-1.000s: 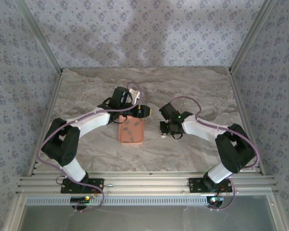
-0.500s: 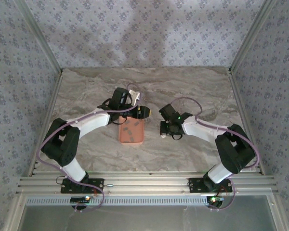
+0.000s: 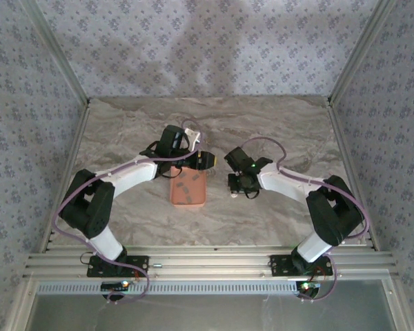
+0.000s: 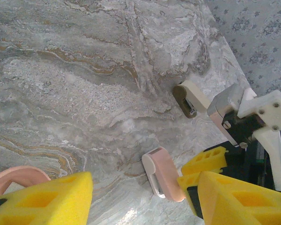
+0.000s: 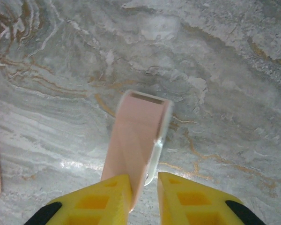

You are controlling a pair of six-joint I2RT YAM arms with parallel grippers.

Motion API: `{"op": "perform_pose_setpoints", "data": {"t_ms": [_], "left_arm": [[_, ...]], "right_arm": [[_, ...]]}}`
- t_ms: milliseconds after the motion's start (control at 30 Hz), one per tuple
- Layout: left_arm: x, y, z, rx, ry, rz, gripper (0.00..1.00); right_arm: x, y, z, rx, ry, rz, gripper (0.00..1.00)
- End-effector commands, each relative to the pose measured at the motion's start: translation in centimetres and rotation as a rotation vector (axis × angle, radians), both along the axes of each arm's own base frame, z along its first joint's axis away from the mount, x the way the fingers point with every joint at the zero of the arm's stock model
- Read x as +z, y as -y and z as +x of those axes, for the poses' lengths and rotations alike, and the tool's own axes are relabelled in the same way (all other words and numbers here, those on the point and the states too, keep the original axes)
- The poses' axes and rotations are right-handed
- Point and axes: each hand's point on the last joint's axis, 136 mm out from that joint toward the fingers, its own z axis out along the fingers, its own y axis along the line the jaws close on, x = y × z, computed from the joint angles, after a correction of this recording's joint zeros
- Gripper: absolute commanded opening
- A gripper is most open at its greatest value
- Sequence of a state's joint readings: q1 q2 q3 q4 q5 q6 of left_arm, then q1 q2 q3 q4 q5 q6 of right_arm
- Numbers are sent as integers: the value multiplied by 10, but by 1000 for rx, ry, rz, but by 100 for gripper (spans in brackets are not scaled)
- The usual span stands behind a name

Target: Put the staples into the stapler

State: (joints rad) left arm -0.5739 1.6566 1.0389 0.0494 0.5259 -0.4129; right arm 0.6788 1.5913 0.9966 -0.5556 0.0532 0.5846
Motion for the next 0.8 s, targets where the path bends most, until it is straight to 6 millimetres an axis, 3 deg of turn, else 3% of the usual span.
{"op": "perform_pose_setpoints", "data": {"t_ms": [0,233,467,767], "left_arm": [[15,-3,2,10,34,-21,61],[16,-2,3,8,37,-23,61],[16,-2,3,10,34,-24,62],[18,-1,3,7,37,-29,62]], "right_arm": [[2,-4,-14,59,-67,-8,26],[25,-7,-4,60,-13,36,30],[34,-4,-6,54,-4,58,32],[46,-8,-3,58,29,106,20]]}}
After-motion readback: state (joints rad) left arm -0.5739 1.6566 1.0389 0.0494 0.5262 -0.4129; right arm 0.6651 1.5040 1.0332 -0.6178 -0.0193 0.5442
